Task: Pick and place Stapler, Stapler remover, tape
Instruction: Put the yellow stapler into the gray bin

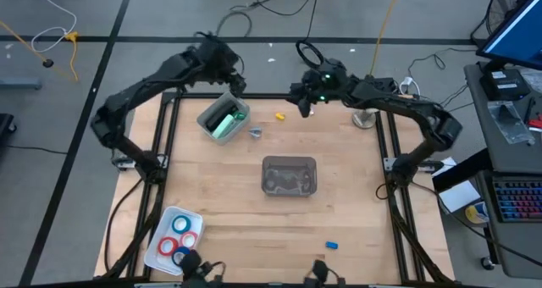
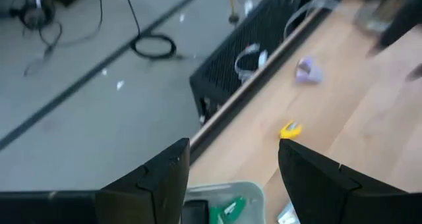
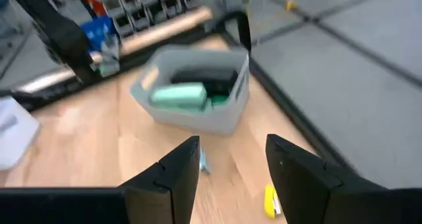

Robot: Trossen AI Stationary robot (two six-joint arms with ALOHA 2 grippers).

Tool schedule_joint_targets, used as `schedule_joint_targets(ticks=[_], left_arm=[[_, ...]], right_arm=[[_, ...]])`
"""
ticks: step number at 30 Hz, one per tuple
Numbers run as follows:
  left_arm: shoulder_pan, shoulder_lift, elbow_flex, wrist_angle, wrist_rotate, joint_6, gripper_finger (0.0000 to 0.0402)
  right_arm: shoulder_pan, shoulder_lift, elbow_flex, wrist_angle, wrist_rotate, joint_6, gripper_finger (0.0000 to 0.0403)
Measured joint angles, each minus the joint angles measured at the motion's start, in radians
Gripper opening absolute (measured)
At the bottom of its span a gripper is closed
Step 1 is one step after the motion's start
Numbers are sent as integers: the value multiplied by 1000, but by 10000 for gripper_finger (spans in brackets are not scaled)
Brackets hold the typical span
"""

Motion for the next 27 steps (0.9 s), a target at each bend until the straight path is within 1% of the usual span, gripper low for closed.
schedule_joint_targets(ticks=[6, 9, 18, 23, 27], left_arm=[[24, -100, 0, 5, 53, -3, 232], [34, -128, 0, 7, 73, -7, 232], [55, -139, 0, 10, 111, -8, 232], [54, -138, 0, 45, 113, -8, 232], [58, -138, 0, 49, 113, -6, 232]], right_arm=[[0, 165, 113, -146, -2, -26, 166], [0, 220, 148, -194, -2, -21, 167], [-2, 325, 316, -403, -4, 32, 195], [-2, 378, 445, -460, -5, 70, 210], [-11, 453, 559, -512, -56, 108, 214]])
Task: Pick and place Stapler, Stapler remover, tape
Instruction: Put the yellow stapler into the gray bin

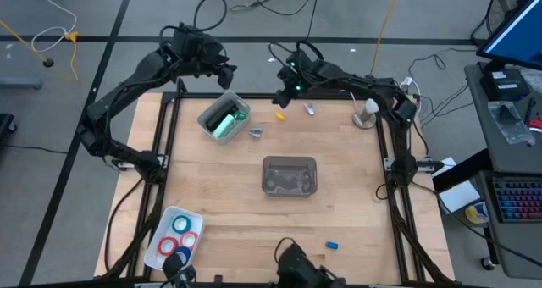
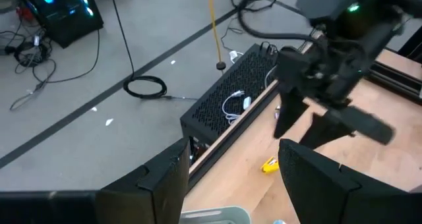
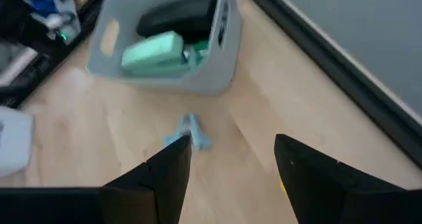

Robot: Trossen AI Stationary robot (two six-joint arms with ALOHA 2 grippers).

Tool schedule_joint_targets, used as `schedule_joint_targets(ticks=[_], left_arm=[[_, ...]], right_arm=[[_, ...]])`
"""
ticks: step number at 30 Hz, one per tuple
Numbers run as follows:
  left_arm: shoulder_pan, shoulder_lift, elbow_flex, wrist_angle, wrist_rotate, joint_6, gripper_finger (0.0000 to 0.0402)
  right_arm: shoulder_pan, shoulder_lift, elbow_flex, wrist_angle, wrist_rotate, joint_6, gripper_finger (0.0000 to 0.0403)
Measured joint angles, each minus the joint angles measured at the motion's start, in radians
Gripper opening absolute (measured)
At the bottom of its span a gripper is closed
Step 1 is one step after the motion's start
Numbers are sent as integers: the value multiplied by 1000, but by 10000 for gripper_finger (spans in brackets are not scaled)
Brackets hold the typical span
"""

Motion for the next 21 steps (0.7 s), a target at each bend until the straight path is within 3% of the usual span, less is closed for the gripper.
schedule_joint_targets(ticks=[10, 21], left_arm=[[0, 0, 0, -5, 16, 3, 232], [2, 0, 0, -6, 17, 15, 232]], right_arm=[[-10, 175, 98, -114, -24, 1, 214], [-12, 186, 97, -143, -20, 26, 214]])
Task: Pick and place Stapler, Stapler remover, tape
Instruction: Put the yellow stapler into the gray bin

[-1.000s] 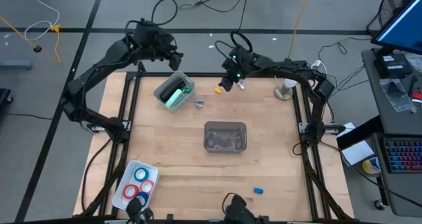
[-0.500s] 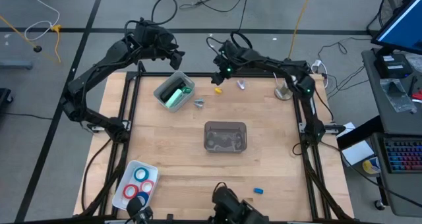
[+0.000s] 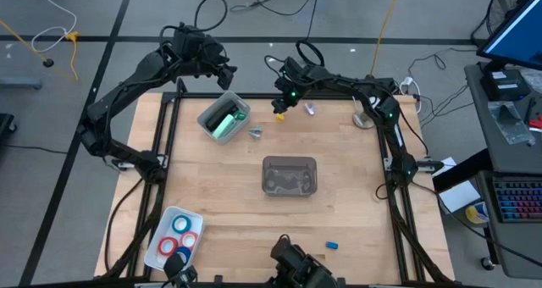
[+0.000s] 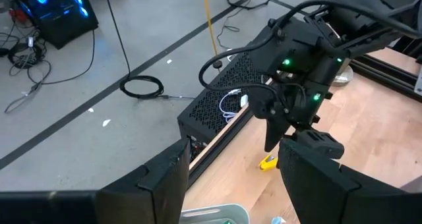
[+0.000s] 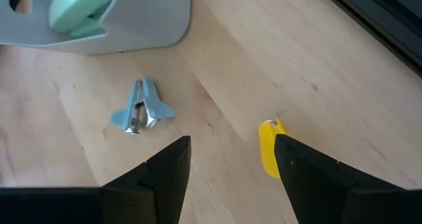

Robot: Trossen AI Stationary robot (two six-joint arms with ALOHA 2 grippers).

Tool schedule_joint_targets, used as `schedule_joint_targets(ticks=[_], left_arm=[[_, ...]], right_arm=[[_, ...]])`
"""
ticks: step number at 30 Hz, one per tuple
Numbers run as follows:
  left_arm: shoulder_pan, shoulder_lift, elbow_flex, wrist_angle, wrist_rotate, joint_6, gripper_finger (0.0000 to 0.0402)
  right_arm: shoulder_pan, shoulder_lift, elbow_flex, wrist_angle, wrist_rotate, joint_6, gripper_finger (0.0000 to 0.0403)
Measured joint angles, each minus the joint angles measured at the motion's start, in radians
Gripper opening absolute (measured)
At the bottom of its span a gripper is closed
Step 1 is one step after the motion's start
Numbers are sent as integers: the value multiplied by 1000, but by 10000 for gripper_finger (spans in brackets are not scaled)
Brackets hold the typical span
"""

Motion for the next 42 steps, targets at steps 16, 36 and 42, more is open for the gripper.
schedule_joint_targets(ticks=[16, 36, 42], left_arm=[[0, 0, 0, -1, 44, 0, 232], [-3, 0, -1, -1, 105, 4, 232], [-3, 0, -1, -1, 106, 4, 232]], right_arm=[[-27, -1, -1, -36, 25, 57, 214], [-16, -1, -2, -66, 16, -59, 214], [-4, 52, -4, -63, -8, -29, 214]])
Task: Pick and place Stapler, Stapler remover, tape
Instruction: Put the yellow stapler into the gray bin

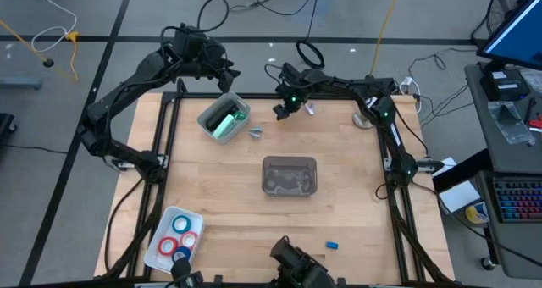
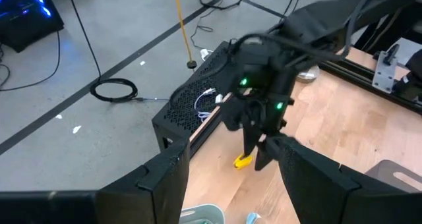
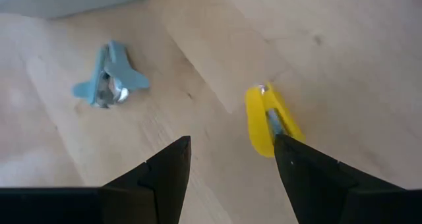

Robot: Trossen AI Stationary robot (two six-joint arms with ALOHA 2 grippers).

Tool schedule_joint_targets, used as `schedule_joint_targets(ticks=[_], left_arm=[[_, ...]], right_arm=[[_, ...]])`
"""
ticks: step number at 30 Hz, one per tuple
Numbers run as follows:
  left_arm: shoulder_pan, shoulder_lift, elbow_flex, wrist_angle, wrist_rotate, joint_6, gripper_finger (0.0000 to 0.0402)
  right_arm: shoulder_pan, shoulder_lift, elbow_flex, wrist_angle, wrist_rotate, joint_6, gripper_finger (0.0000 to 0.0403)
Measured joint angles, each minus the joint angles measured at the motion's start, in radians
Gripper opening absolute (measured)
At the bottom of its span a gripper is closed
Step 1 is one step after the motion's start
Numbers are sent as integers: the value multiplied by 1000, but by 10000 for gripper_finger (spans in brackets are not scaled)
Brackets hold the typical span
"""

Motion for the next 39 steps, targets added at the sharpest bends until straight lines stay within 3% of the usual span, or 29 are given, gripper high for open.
schedule_joint_targets(ticks=[12, 27, 35, 39], left_arm=[[-20, 1, 0, -3, 0, 13, 232], [-26, 1, 0, -6, 0, 26, 232], [-26, 1, 0, -9, 0, 33, 232], [-26, 1, 0, -9, 0, 49, 232]], right_arm=[[7, 28, 3, 24, 19, 10, 212], [35, 24, 0, -145, 53, 3, 158], [37, -65, -7, -99, 50, -1, 157], [39, -106, -5, -80, 107, -48, 157]])
